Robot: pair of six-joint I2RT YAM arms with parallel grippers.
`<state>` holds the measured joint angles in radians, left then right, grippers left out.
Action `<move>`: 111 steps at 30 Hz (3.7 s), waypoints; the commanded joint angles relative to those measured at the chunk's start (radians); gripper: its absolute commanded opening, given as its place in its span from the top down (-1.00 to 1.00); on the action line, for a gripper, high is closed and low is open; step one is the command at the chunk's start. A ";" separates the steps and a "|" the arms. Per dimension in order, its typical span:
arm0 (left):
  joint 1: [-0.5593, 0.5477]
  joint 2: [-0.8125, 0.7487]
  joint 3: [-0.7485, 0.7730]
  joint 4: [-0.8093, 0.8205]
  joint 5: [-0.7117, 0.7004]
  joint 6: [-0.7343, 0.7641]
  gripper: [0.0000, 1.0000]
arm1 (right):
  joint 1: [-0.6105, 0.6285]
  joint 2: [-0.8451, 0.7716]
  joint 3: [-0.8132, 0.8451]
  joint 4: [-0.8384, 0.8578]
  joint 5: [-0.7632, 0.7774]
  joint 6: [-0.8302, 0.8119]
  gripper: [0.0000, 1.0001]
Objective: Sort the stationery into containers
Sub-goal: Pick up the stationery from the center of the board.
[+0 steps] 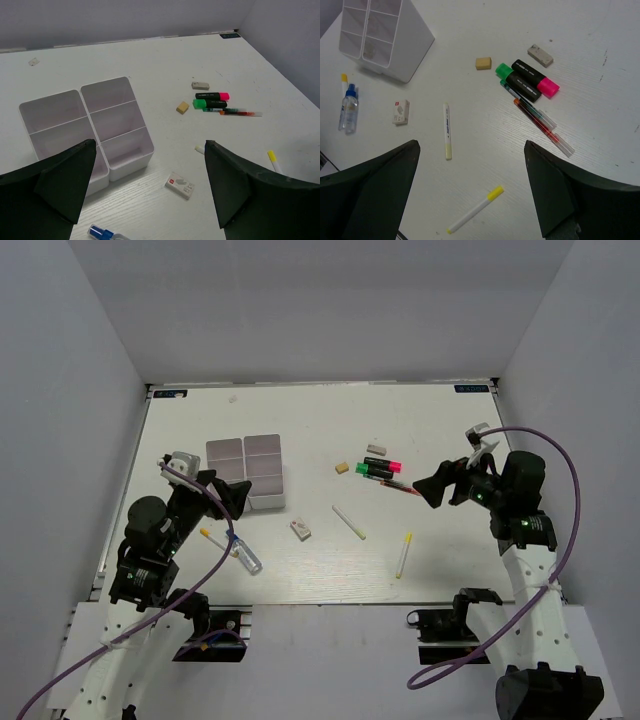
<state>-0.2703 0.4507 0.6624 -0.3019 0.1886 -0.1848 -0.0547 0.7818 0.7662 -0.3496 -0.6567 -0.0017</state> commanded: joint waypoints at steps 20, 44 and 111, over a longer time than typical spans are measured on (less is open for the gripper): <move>-0.003 0.023 -0.014 -0.014 0.005 -0.064 0.62 | 0.009 -0.042 0.041 -0.160 -0.020 -0.403 -0.81; -0.012 0.233 0.046 -0.308 -0.241 -0.470 -0.46 | 0.013 0.137 0.045 -0.123 -0.052 -0.503 0.80; -0.282 0.836 -0.066 -0.361 -0.410 -0.806 -0.06 | 0.007 0.065 -0.041 0.064 -0.152 -0.412 -0.21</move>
<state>-0.5392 1.2976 0.6270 -0.6453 -0.2321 -0.9752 -0.0410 0.8696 0.7231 -0.3111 -0.7795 -0.4137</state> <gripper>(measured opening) 0.527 0.603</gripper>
